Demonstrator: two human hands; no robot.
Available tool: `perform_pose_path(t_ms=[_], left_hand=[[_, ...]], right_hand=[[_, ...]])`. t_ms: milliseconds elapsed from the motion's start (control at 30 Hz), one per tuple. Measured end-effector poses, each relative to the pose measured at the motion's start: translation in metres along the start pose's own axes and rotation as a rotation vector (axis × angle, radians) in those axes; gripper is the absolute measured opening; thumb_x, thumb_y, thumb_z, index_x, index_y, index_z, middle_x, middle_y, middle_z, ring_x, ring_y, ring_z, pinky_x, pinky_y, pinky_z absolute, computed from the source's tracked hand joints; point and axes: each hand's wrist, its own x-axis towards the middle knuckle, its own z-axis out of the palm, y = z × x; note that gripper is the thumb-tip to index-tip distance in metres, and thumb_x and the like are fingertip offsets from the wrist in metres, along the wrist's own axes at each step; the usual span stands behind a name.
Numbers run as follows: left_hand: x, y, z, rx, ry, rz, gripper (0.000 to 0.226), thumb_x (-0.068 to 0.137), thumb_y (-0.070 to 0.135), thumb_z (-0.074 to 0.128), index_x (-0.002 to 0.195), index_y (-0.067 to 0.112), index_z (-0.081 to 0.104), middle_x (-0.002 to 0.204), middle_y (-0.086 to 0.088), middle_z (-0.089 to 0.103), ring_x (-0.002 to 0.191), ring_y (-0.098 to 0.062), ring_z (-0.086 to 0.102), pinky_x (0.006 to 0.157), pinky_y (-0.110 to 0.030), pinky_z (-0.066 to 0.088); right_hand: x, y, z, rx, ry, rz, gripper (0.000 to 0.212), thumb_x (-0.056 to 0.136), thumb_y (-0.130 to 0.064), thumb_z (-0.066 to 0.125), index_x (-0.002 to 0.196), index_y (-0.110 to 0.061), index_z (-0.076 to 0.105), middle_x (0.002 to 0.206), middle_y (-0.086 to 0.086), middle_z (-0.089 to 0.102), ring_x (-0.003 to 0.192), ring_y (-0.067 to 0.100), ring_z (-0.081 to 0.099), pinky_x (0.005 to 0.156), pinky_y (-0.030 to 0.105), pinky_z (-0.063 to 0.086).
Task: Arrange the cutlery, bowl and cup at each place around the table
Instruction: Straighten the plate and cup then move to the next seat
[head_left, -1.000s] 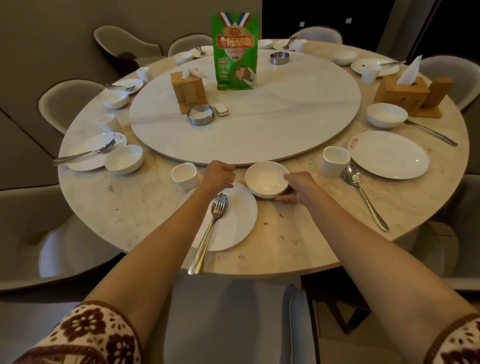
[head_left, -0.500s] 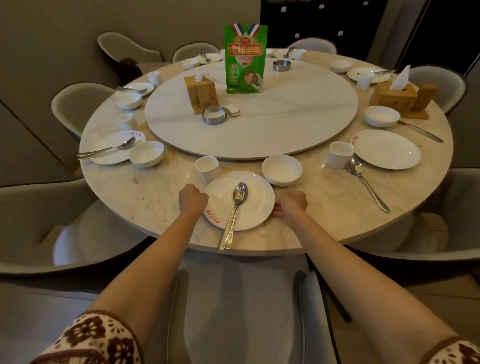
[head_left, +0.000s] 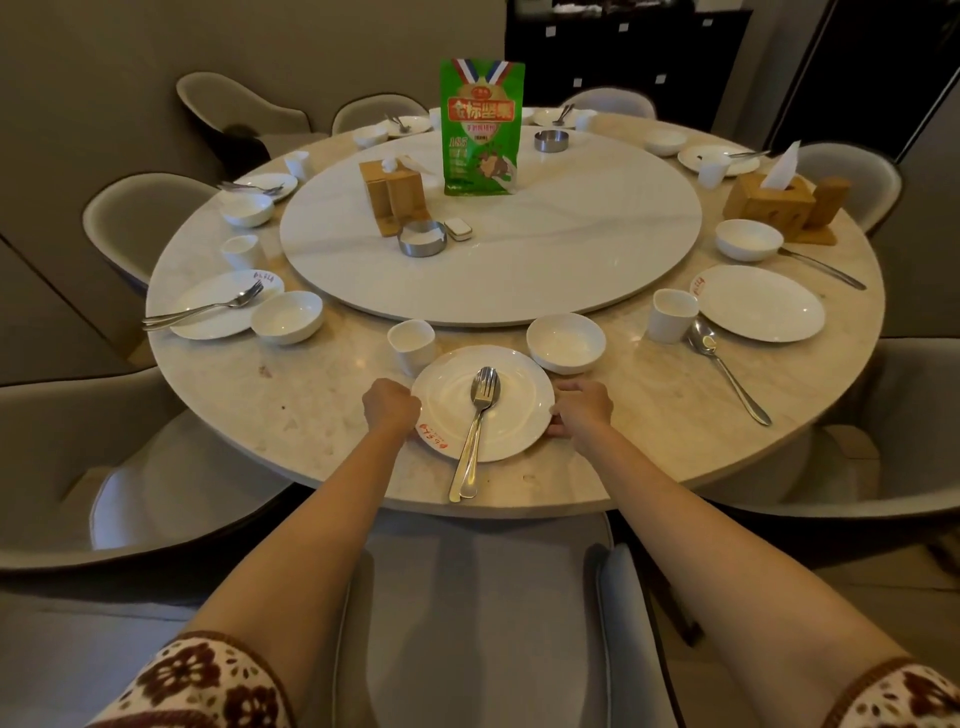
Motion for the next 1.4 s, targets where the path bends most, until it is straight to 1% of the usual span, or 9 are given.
perform_pose_path(t_ms=[200,433,567,733,867,967,1067,1200,1400], left_hand=[[0.004,0.005,0.008,0.003,0.003,0.006,0.014,0.079,-0.002,0.057,0.081,-0.006,0.071,0.083,-0.021,0.07,0.08,-0.035,0.069,0.075,-0.043,0.06],[0.011,0.007,0.013,-0.007,0.0,-0.023,0.015,0.083,0.004,0.061,0.095,-0.001,0.069,0.097,-0.017,0.07,0.087,-0.032,0.068,0.079,-0.042,0.059],[0.007,0.011,0.013,-0.07,0.042,-0.043,0.017,0.085,0.007,0.06,0.099,-0.001,0.063,0.109,-0.019,0.067,0.097,-0.034,0.065,0.083,-0.039,0.055],[0.019,0.024,0.007,-0.208,0.098,-0.015,0.064,0.081,0.017,0.073,0.135,0.006,0.042,0.134,-0.017,0.052,0.123,-0.034,0.052,0.099,-0.042,0.045],[0.036,0.035,0.004,-0.23,0.045,-0.025,0.093,0.075,0.016,0.078,0.149,0.014,0.021,0.143,-0.016,0.043,0.132,-0.035,0.043,0.105,-0.047,0.041],[0.046,0.037,0.005,-0.205,0.023,-0.015,0.101,0.073,0.017,0.081,0.15,0.019,0.016,0.143,-0.015,0.042,0.132,-0.035,0.042,0.106,-0.048,0.041],[0.053,0.034,0.008,-0.208,0.005,-0.012,0.098,0.07,0.019,0.082,0.147,0.023,0.021,0.138,-0.013,0.047,0.126,-0.035,0.047,0.101,-0.051,0.046],[0.057,0.03,0.009,-0.224,0.033,0.028,0.076,0.073,0.02,0.08,0.135,0.019,0.036,0.127,-0.009,0.055,0.117,-0.029,0.054,0.099,-0.049,0.048],[0.055,0.026,0.007,-0.28,0.103,0.01,0.07,0.073,0.019,0.08,0.129,0.015,0.038,0.126,-0.011,0.055,0.113,-0.03,0.055,0.097,-0.046,0.05]], right_hand=[[0.01,-0.003,-0.001,-0.011,0.029,-0.007,0.027,0.084,0.012,0.054,0.102,-0.005,0.064,0.113,0.017,0.064,0.091,0.032,0.066,0.06,0.036,0.057],[0.015,-0.006,-0.002,0.002,0.03,0.004,0.031,0.083,0.015,0.052,0.106,-0.002,0.064,0.112,0.017,0.064,0.093,0.032,0.066,0.05,0.029,0.053],[0.015,-0.005,-0.002,0.043,0.018,0.019,0.03,0.082,0.012,0.056,0.107,-0.002,0.065,0.11,0.018,0.066,0.091,0.032,0.068,0.054,0.031,0.056],[0.013,-0.004,-0.005,0.002,-0.035,-0.014,0.03,0.081,0.013,0.057,0.102,-0.008,0.064,0.106,0.013,0.065,0.092,0.03,0.066,0.054,0.029,0.054],[0.017,-0.002,-0.005,0.019,-0.035,-0.041,0.033,0.08,0.016,0.057,0.102,-0.007,0.066,0.101,0.013,0.065,0.088,0.029,0.066,0.059,0.031,0.057],[0.024,-0.001,-0.002,0.032,-0.028,-0.048,0.033,0.08,0.017,0.058,0.102,-0.005,0.068,0.102,0.014,0.066,0.087,0.031,0.067,0.066,0.034,0.058],[0.028,-0.001,0.001,0.026,-0.029,-0.055,0.033,0.08,0.015,0.06,0.105,-0.004,0.07,0.099,0.013,0.067,0.083,0.028,0.068,0.06,0.029,0.056],[0.034,0.0,0.005,0.011,-0.005,-0.067,0.03,0.081,0.011,0.062,0.102,-0.007,0.071,0.092,0.007,0.065,0.07,0.017,0.062,0.052,0.022,0.05],[0.044,0.003,0.017,-0.017,0.074,-0.1,0.022,0.081,0.007,0.064,0.091,-0.011,0.072,0.096,0.006,0.067,0.086,0.024,0.064,0.067,0.03,0.053]])
